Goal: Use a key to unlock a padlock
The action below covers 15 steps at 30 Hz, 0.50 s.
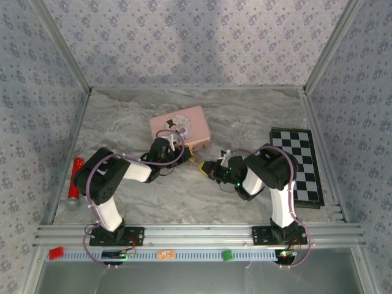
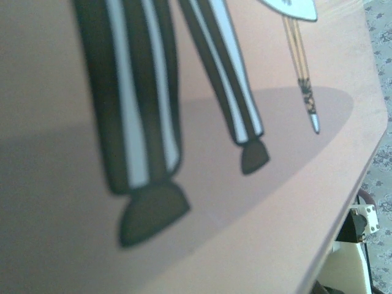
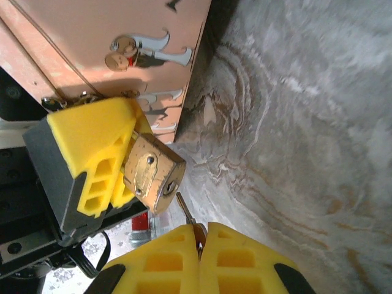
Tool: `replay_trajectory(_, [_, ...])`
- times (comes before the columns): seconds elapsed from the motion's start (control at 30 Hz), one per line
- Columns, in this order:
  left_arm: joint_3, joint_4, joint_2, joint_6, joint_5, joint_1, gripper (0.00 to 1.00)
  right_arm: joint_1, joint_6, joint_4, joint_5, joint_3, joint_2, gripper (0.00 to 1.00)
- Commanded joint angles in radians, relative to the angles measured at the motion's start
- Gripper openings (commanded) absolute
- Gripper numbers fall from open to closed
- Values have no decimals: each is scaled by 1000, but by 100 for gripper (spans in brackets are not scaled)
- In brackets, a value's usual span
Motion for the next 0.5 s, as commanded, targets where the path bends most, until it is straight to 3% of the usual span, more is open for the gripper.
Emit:
replay_trajectory(0.0, [-18, 15, -9, -157, 107, 19, 9, 25, 18, -21, 38, -7, 30, 0])
replay_trajectory(0.47, [-62, 52, -46, -175, 147, 75, 9, 3, -5, -19, 27, -5, -36, 0])
